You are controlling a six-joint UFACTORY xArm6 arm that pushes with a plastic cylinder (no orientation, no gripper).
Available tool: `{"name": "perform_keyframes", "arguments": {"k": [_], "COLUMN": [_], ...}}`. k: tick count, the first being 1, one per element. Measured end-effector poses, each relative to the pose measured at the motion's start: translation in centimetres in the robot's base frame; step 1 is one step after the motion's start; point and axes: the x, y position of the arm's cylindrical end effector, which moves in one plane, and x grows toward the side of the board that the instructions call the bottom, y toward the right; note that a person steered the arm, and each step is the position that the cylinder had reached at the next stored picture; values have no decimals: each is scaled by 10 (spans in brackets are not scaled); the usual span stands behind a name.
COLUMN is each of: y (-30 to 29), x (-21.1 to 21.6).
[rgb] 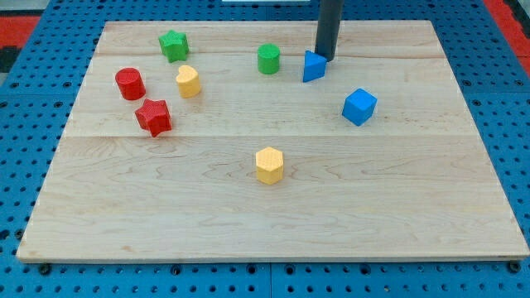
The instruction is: Arrange the green circle and triangle diagonally
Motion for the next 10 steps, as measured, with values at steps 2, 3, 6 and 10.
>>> {"name": "perform_keyframes", "arguments": {"k": [2, 3, 6, 10], "y": [9, -4, -101, -78], "x": [28, 52, 102, 9]}}
